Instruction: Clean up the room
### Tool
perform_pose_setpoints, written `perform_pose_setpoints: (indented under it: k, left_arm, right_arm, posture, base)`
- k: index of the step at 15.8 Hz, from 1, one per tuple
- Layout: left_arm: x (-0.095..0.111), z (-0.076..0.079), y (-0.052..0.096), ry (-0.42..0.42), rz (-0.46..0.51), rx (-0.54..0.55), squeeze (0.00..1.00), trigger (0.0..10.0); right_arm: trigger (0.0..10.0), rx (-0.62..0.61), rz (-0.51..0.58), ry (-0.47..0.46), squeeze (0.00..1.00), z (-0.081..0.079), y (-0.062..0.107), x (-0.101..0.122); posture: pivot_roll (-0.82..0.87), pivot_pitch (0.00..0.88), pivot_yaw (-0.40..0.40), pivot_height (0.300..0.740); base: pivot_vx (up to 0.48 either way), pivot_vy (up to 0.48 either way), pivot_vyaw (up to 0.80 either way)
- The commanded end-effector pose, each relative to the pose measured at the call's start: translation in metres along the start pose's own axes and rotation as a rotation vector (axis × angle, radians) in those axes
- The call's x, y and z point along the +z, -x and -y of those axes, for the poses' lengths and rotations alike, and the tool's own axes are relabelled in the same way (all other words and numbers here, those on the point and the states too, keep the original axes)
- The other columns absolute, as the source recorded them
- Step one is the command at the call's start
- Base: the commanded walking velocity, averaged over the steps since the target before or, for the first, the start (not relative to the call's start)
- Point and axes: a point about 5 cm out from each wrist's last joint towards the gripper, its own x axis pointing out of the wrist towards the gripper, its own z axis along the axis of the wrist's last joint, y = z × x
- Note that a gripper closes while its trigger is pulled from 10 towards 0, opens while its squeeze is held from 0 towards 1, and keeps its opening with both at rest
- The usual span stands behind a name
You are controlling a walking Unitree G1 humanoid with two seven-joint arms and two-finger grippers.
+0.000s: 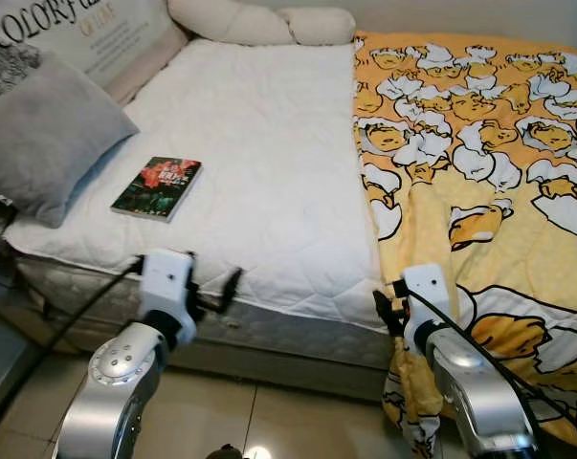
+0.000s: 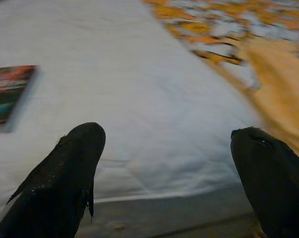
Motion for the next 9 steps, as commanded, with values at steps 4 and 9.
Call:
perform_pose_setpoints:
  k: [4,9]
  left_arm:
    - [0.005,0.007,-0.005,-0.061,-0.032,-0.135,0.0,10.0]
    - [0.019,0.013,-0.007,-0.123,-0.046,-0.284,0.0,10.0]
  right_arm:
    - [10.0,-0.045,-0.059,0.051,0.0,0.007,-0.033,0.003]
    - [10.0,-0.126,-0.081,0.051,0.0,0.02,-0.065,0.019]
  posture:
    - [0.04,0.0,0.028,0.74]
    - [0.1,0.065,0.033,0.74]
  base:
    - [0.0,0.0,0.0]
    - [0.0,0.0,0.0]
